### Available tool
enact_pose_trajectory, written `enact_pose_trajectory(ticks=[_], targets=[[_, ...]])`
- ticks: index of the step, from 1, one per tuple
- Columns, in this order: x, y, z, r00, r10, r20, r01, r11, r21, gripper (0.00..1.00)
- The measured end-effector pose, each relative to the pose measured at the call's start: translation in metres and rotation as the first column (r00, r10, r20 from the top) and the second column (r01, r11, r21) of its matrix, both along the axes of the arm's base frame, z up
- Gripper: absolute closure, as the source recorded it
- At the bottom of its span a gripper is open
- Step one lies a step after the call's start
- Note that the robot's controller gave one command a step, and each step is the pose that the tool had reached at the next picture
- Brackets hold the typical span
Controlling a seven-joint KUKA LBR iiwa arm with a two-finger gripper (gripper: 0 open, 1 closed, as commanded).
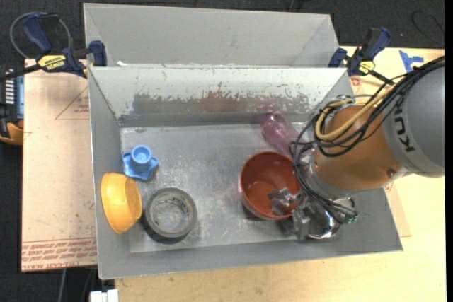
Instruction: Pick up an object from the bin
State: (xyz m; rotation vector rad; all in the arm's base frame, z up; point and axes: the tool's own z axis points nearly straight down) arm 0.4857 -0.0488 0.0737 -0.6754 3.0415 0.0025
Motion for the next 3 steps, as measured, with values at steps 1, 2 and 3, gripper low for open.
enact_pose_trajectory(ticks=[1,2,3], targets=[[0.007,0.002,0.118,1.0,-0.019,-0.014,0.019,1.0,-0.001,1.0],[0.013,0.0,0.115,1.0,-0.019,0.008,0.019,1.0,-0.002,1.0],[0.029,0.001,0.096,0.945,0.327,0.007,-0.326,0.945,-0.011,1.0]])
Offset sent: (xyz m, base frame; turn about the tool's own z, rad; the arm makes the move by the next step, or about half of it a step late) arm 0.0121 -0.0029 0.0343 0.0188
